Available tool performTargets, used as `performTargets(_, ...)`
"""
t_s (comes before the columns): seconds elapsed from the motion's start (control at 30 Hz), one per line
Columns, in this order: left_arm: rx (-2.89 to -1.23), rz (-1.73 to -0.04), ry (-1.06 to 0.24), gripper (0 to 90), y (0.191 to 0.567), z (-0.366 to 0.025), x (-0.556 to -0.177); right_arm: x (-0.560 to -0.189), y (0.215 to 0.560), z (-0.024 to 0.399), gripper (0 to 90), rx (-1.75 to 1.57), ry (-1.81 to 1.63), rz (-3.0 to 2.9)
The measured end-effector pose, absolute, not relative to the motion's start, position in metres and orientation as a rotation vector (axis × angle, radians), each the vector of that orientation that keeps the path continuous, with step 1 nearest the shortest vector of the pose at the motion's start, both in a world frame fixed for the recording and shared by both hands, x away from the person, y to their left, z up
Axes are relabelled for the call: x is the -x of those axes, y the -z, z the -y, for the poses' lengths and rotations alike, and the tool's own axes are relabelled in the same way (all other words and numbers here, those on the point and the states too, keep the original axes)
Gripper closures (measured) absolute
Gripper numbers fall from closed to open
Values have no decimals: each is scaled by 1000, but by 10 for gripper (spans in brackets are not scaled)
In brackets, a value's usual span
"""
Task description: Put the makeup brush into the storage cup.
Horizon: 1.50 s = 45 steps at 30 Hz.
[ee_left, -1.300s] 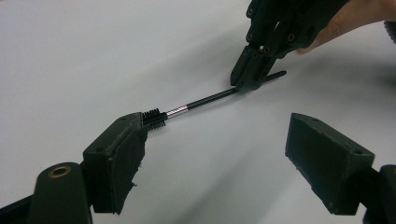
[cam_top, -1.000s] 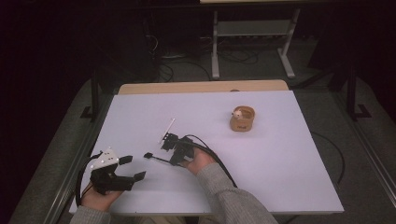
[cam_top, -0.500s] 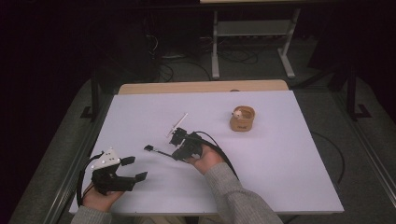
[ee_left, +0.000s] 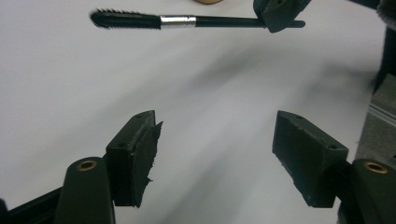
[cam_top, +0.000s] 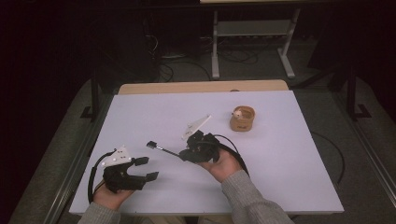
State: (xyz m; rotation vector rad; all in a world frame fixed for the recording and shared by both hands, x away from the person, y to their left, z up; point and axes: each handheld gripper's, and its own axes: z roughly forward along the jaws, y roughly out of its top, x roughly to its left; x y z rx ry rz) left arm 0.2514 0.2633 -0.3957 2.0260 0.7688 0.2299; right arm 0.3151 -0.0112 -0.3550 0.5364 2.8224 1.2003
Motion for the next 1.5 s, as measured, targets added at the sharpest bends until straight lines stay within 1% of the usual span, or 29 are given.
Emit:
performTargets(0.07, -2010, -754, -187, 313, 394, -257, -254, -312, 354, 15, 852, -538, -1223, -2812)
performTargets(0.1, -1980, -741, -131, 323, 391, -252, -256, -306, 351, 22, 851, -543, -1255, -2797)
performTargets(0.27, -1958, -715, -82, 356, 383, -238, -261, -293, 348, 42, 851, -534, -1340, -2752)
performTargets(0.37, -1926, -723, -21, 397, 381, -233, -265, -286, 350, 51, 851, -524, -1378, -2727)
performTargets(0.43, -1913, -721, -5, 433, 380, -231, -266, -282, 352, 55, 851, -536, -1404, -2715)
performTargets(0.47, -1904, -713, 3, 433, 380, -229, -266, -282, 352, 55, 851, -536, -1404, -2715)
performTargets(0.5, -1893, -709, 24, 459, 379, -225, -267, -279, 355, 60, 851, -528, -1407, -2700)
performTargets(0.6, -1893, -692, 34, 503, 378, -221, -268, -276, 361, 65, 851, -542, -1448, -2674)
performTargets(0.63, -1888, -682, 59, 517, 378, -217, -270, -275, 362, 67, 851, -541, -1459, -2665)
performTargets(0.77, -1883, -673, 81, 571, 377, -210, -272, -271, 369, 69, 851, -525, -1473, -2643)
performTargets(0.8, -1883, -666, 88, 571, 377, -209, -273, -271, 369, 69, 851, -525, -1473, -2643)
performTargets(0.83, -1880, -663, 88, 601, 377, -207, -273, -269, 373, 70, 851, -514, -1496, -2634)
performTargets(1.1, -1844, -655, 127, 669, 376, -205, -276, -268, 377, 74, 851, -489, -1515, -2617)
performTargets(1.13, -1841, -647, 127, 692, 375, -206, -275, -268, 378, 74, 851, -475, -1515, -2616)
performTargets(1.3, -1823, -637, 147, 719, 374, -207, -275, -266, 380, 72, 850, -436, -1488, -2613)
performTargets(1.5, -1810, -628, 161, 779, 374, -207, -275, -266, 382, 69, 850, -409, -1465, -2617)
